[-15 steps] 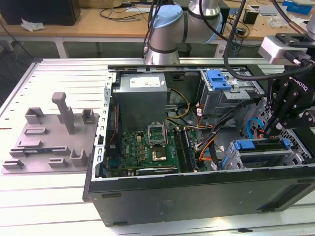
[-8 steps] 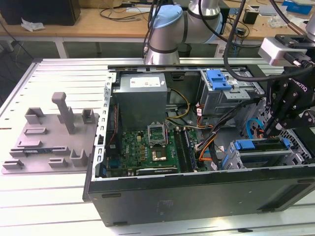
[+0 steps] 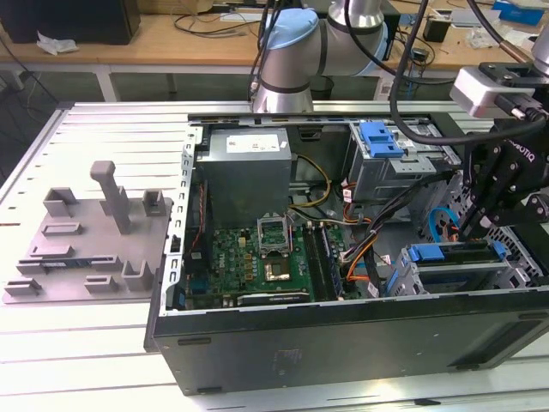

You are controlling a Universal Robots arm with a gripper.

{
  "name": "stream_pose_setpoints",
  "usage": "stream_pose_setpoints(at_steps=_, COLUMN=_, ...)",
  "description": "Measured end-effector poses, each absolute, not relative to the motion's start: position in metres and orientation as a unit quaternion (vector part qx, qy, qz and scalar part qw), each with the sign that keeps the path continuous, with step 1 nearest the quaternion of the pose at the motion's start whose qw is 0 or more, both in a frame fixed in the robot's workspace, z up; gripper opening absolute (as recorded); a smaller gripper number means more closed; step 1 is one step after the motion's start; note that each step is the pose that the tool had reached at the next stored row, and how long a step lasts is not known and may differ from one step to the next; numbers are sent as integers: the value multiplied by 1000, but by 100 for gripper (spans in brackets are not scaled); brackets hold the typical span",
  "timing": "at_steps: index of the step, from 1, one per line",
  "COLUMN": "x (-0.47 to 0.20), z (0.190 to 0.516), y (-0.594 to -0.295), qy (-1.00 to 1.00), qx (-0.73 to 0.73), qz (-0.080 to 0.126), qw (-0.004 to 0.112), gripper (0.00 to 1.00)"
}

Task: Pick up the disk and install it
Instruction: 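Insert the second disk wire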

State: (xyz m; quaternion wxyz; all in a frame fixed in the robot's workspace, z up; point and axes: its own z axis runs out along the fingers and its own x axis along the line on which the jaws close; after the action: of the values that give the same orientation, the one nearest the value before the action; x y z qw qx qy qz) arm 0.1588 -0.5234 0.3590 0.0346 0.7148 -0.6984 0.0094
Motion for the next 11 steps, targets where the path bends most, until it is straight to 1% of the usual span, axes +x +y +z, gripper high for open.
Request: stream_pose_setpoints(at_steps=11, x=159, z=357, y=-523, qy=-697, qx=716, qz=9, qw=35, gripper=16)
